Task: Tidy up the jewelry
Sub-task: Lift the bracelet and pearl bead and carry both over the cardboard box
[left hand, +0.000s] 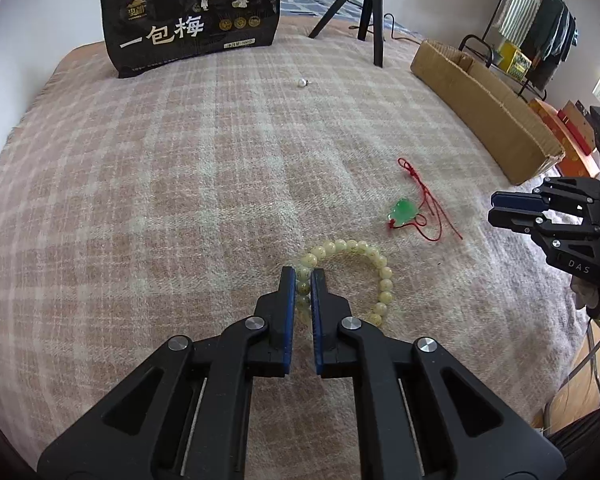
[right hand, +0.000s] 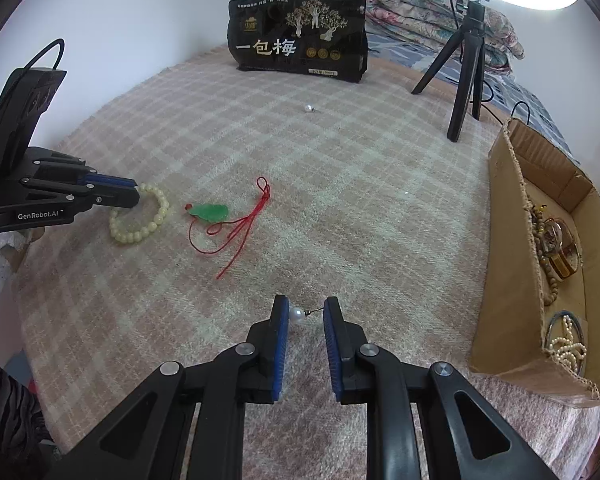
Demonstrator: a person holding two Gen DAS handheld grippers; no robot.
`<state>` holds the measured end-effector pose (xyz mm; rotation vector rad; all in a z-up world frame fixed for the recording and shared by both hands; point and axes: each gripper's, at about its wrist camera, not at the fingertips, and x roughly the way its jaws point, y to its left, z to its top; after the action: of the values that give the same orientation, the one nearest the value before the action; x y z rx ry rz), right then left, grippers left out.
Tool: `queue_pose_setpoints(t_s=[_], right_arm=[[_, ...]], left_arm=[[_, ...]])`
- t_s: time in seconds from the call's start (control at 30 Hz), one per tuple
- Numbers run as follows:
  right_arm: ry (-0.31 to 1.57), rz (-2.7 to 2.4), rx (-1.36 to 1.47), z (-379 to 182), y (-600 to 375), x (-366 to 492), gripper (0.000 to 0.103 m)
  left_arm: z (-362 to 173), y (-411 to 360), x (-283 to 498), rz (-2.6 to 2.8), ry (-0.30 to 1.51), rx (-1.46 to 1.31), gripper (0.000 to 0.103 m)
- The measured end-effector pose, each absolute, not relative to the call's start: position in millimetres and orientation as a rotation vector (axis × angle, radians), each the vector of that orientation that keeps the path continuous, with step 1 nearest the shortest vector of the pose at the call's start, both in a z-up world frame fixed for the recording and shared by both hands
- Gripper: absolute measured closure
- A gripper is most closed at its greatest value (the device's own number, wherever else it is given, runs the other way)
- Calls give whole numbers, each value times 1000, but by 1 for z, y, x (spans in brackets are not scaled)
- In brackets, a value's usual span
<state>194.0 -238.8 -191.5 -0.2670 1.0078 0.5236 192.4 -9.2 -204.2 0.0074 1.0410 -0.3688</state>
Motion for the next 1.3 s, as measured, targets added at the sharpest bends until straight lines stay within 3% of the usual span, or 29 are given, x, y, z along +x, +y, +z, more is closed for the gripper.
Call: queue_pose_setpoints(t_s=[0.63, 1.3], right_arm=[[921, 467, -186, -146, -276, 171, 87], [846, 293, -72, -104, -374, 169, 86]], left_arm=[[-137, -11, 173, -426, 917, -83, 98], [-93, -89, 179, -577, 833, -33, 98]])
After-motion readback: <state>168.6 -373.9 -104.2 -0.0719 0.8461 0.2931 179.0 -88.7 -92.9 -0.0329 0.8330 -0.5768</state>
